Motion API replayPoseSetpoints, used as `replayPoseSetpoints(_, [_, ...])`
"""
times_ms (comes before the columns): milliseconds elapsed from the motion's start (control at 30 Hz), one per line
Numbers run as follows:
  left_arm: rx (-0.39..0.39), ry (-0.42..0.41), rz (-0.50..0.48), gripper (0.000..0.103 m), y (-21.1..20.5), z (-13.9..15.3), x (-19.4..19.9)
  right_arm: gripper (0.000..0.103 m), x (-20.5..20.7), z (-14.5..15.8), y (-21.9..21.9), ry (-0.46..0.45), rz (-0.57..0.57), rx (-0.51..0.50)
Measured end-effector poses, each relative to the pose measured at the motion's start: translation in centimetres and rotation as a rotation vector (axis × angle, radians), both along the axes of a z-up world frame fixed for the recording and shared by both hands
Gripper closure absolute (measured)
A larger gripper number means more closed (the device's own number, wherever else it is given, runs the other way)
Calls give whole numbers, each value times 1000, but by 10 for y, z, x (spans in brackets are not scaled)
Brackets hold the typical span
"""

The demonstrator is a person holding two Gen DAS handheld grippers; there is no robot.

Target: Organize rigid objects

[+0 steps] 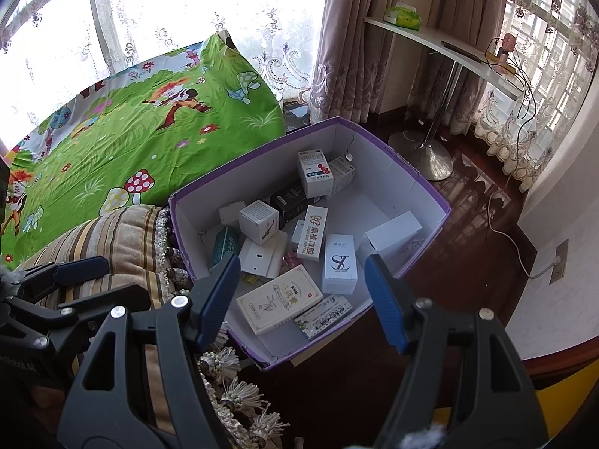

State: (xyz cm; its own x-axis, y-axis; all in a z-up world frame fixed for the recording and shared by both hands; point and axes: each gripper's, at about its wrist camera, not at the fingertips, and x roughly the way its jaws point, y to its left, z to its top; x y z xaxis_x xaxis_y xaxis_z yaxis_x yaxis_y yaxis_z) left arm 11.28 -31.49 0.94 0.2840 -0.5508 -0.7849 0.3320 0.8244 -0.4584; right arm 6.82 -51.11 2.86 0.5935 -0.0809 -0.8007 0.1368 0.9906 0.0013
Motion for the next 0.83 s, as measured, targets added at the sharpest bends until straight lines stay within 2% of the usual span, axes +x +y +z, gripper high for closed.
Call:
replayPoseSetpoints(567, [8,1,-4,0,-3,-1,0,31,0,-2,-1,3,-3,7])
replayPoseSetpoints(833, [42,-12,-17,0,-7,-2,1,31,0,-2,3,8,-1,10])
